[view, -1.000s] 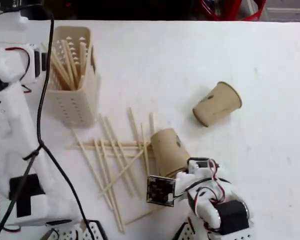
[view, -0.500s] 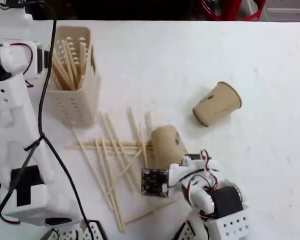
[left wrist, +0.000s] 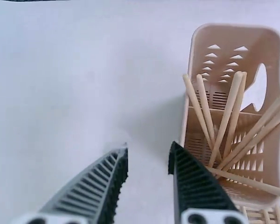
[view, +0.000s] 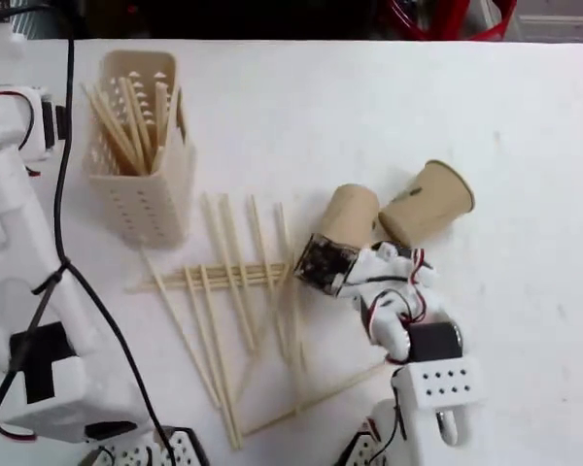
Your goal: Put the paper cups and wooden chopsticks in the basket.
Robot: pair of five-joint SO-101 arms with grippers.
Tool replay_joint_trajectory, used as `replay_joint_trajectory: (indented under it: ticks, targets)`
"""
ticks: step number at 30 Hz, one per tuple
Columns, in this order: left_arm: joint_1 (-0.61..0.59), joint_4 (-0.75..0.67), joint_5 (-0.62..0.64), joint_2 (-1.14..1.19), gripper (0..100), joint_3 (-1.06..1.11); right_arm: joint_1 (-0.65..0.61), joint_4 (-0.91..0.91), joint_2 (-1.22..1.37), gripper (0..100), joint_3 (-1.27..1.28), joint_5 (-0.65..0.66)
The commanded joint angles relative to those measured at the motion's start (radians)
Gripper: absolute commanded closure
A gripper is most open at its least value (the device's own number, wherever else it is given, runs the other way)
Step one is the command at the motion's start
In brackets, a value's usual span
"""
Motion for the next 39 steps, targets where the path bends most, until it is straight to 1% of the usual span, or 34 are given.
replay_joint_trajectory:
  ticks: [1,3,6,8,10,13,15,19,25,39]
  targets:
    - [-0.012,-0.002,-0.012,-0.002,84,-0.038,0.012,0.101,0.015,93.7,-0.143,-0.034]
    - [-0.012,-0.003,-0.012,-0.002,84,-0.037,-0.01,0.174,-0.033,91.3,-0.166,-0.034]
    - [-0.012,-0.003,-0.012,-0.001,84,-0.035,-0.045,0.286,-0.153,83.0,-0.17,-0.038]
    - [-0.012,-0.003,-0.012,-0.001,84,-0.035,-0.097,0.371,-0.232,78.6,-0.164,-0.04]
    - [-0.012,-0.003,-0.012,-0.001,84,-0.035,-0.186,0.446,-0.302,77.5,-0.143,-0.038]
    - [-0.012,-0.003,-0.012,-0.001,84,-0.035,-0.285,0.458,-0.357,79.6,-0.086,-0.041]
    - [-0.012,-0.003,-0.012,-0.001,84,-0.035,-0.288,0.407,-0.352,80.5,-0.049,-0.049]
    - [-0.012,-0.002,-0.012,-0.001,84,-0.035,-0.232,0.231,-0.298,80.6,0.008,-0.083]
    - [-0.012,-0.002,-0.012,-0.001,84,-0.035,-0.153,0.016,-0.174,80.4,0.012,-0.089]
    - [-0.013,0.0,-0.012,-0.001,84,-0.035,-0.137,-0.265,0.2,80.7,0.011,-0.089]
